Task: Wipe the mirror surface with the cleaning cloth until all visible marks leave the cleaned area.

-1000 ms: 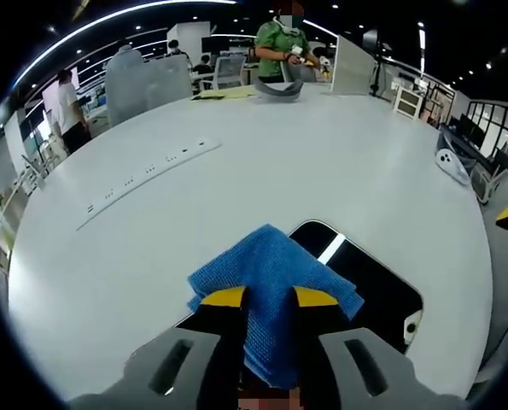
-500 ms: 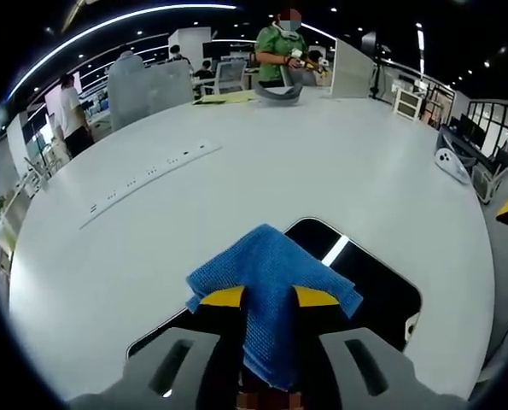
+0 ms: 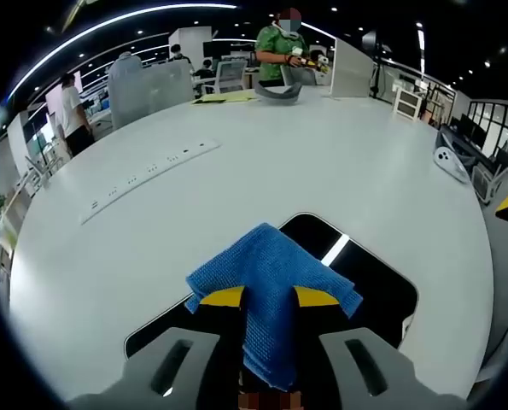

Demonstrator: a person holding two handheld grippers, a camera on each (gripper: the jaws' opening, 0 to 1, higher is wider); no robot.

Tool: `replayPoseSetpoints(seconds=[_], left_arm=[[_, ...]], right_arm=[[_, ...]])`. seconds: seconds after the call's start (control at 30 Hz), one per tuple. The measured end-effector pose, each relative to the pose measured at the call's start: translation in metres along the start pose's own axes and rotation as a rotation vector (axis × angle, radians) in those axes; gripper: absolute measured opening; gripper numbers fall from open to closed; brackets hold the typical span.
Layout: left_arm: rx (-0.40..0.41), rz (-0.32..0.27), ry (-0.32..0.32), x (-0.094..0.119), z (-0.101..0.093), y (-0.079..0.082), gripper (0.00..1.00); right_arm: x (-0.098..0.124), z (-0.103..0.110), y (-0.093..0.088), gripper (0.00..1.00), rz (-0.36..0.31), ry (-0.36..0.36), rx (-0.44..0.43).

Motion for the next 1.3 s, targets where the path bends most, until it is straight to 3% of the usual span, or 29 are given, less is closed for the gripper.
replayPoseSetpoints(seconds=[1.3], left_arm=[[0.011,-0.029,-0.004,0.012,-0.013,-0.014,0.19]], right_arm=[[-0.007,-0.001,-0.006,0.92,0.012,0.004,-0.006]])
Point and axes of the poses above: the point that each gripper's makers call its tool centre point, and the gripper's own axes: x roughly backward along the fingers, z roughly to its left, y roughly out of its top, the point moved 7 cm from there along x, roughly backward along the fingers, and after that the axes turned 6 degrees about y, right-handed, at the moved point
